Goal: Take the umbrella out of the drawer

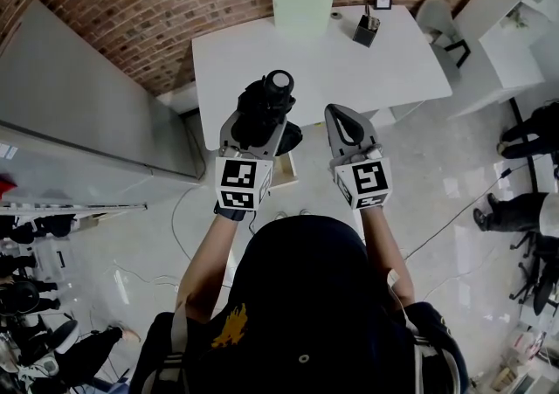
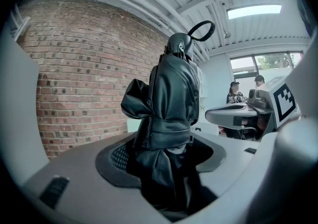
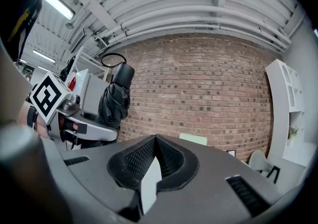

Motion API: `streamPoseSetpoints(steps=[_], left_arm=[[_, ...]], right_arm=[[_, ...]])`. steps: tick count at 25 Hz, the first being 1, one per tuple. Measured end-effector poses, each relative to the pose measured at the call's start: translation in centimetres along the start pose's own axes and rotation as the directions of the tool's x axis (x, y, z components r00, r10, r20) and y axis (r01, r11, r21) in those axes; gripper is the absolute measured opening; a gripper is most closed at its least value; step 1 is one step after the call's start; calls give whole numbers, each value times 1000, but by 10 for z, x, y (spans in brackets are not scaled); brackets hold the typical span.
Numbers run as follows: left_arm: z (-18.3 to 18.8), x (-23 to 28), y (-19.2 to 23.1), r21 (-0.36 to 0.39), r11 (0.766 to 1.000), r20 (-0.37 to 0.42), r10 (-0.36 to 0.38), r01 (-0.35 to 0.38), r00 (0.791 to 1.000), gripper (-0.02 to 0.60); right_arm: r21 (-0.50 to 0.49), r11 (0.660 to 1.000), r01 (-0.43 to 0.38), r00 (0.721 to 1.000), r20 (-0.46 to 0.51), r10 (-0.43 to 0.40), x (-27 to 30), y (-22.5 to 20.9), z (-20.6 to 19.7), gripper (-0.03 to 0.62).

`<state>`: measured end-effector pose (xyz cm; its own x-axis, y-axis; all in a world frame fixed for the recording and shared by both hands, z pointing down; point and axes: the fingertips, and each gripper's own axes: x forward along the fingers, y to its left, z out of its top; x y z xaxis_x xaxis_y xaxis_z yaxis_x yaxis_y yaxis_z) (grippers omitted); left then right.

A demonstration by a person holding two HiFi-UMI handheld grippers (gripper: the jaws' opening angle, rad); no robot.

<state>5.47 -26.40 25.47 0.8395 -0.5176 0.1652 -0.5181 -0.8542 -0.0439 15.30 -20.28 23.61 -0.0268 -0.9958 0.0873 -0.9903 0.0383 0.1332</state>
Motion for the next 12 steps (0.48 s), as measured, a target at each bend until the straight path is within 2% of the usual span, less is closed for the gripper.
streamPoseSetpoints(steps=[7,12], left_arm=[[2,4,-5,-8,1000,10,-13,13,1000,287],[3,8,-9,-6,1000,6,-20,20,1000,287]], right_arm=[[-14,999,-44,999,-15,43,-1,7,0,26],[-20,999,-45,999,-13,45,-1,7,1,26]])
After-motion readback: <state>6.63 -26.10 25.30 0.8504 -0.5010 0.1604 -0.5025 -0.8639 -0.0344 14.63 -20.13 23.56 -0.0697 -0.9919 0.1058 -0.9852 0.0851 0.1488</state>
